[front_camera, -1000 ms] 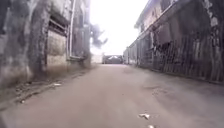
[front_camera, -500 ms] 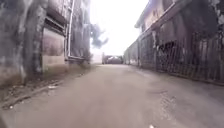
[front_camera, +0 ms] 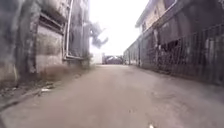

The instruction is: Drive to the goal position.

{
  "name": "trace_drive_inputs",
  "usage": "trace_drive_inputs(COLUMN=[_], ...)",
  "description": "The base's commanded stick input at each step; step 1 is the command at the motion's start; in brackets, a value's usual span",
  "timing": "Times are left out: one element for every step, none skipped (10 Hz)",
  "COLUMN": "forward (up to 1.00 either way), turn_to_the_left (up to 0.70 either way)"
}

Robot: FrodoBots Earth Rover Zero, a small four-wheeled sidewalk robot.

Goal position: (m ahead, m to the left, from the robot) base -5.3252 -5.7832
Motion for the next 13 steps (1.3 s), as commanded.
trace_drive_inputs(forward=[0.5,0.5,0.5,0.5,0.5,0.5,0.5,0.5,0.5,0.5,0.5,0.5,0.5], turn_to_the_left=[0.0,0.0,0.0,0.0,0.0,0.0,0.0,0.0,0.0,0.0,0.0,0.0,0.0])
